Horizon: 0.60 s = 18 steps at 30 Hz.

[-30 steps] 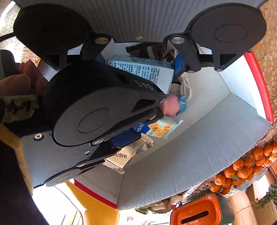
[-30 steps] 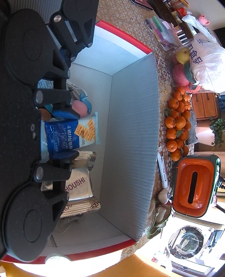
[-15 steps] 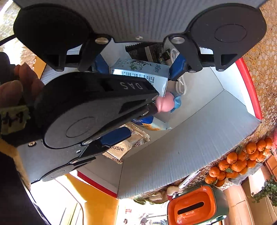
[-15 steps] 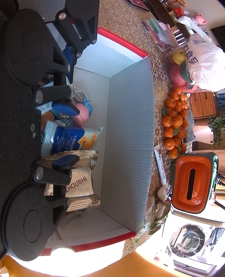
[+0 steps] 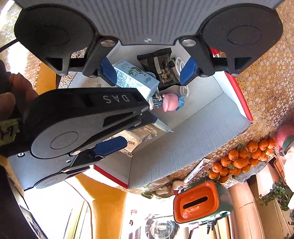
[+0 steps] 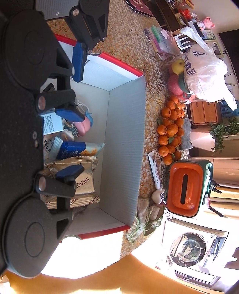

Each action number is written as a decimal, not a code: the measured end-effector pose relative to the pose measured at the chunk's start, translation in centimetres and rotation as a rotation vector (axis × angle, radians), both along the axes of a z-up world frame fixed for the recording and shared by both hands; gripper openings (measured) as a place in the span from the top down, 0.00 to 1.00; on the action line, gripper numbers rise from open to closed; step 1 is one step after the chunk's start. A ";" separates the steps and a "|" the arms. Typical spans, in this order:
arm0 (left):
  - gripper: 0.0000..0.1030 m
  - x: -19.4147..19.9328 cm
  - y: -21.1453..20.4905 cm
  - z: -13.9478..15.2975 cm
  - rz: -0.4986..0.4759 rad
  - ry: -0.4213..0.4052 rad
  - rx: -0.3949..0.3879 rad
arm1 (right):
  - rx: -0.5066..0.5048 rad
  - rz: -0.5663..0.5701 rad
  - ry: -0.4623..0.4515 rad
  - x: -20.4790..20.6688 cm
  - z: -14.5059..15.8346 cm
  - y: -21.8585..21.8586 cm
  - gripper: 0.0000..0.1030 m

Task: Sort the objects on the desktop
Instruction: 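Open the left tool to drop the carton while the right tool releases the snack packet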

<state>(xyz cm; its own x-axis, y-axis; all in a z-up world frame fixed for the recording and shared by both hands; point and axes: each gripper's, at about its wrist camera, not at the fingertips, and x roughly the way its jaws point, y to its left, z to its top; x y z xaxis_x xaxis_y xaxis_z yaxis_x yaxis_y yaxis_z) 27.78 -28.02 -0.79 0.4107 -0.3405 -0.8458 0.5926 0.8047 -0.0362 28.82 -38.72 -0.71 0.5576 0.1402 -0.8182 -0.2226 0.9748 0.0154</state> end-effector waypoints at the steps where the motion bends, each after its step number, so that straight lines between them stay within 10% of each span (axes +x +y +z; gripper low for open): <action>1: 0.27 -0.2 0.1 0.4 0.004 -0.008 -0.001 | -0.002 0.001 -0.006 -0.3 0.4 0.0 0.49; 18: 0.25 -4.6 2.4 3.9 0.054 -0.076 -0.042 | 0.013 0.007 -0.085 -6.0 3.8 -1.3 0.47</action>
<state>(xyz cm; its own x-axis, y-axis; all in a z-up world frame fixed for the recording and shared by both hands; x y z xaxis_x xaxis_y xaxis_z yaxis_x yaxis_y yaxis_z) 23.23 -25.62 3.10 0.4921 -0.3503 -0.7970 0.5507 0.8343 -0.0267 22.82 -40.01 3.10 0.6238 0.1546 -0.7661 -0.2307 0.9730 0.0085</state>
